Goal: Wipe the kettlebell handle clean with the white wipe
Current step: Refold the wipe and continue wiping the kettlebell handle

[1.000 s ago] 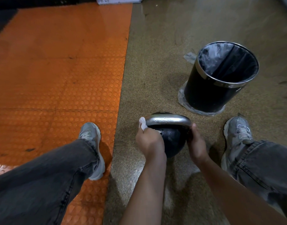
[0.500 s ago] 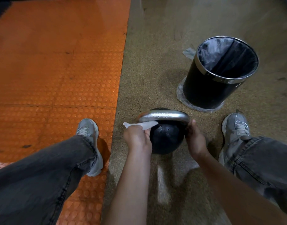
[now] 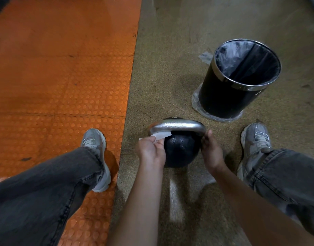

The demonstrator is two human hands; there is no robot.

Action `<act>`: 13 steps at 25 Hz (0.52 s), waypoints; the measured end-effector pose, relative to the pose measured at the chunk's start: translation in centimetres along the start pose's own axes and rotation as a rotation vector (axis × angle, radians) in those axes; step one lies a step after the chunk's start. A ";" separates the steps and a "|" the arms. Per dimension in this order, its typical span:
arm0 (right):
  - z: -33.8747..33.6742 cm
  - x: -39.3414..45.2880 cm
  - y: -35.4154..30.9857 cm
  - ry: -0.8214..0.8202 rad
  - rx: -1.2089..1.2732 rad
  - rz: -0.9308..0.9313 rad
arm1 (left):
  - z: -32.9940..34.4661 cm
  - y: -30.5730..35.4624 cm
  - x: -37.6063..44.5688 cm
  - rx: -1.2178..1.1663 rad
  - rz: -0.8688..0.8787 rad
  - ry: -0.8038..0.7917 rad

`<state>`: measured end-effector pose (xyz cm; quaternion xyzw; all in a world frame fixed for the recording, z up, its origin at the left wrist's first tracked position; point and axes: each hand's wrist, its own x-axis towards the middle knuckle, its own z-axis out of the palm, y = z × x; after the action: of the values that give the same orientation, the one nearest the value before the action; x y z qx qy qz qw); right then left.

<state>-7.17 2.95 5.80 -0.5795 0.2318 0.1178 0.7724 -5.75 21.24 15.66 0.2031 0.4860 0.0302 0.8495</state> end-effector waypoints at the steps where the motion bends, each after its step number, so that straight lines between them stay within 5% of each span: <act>1: 0.0 0.0 0.0 0.002 -0.002 0.000 | -0.1 -0.1 0.0 -0.045 0.004 0.009; 3: -0.1 0.0 0.0 0.000 -0.012 -0.013 | -1.2 -0.2 -0.1 0.037 0.075 0.029; 6: -0.2 0.0 0.2 -0.003 -0.009 -0.034 | -3.1 -0.5 -0.7 0.943 0.401 0.018; 7: -0.1 -0.1 0.2 -0.006 -0.013 -0.028 | -3.4 -0.7 -0.9 1.083 0.444 -0.010; 9: -0.1 -0.4 -0.2 -0.004 -0.037 -0.027 | -3.4 -0.9 -1.3 0.949 0.415 -0.041; 12: -0.2 -0.3 -0.2 0.007 -0.038 -0.034 | -1.8 -0.1 -0.4 -0.053 -0.115 -0.070; 13: -0.2 -0.2 -0.2 0.008 -0.037 -0.039 | -1.3 -0.1 0.4 -0.221 -0.182 -0.033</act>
<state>-7.34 2.72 6.05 -0.5984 0.2213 0.1045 0.7629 -6.69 21.64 14.69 0.0639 0.4819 0.0031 0.8739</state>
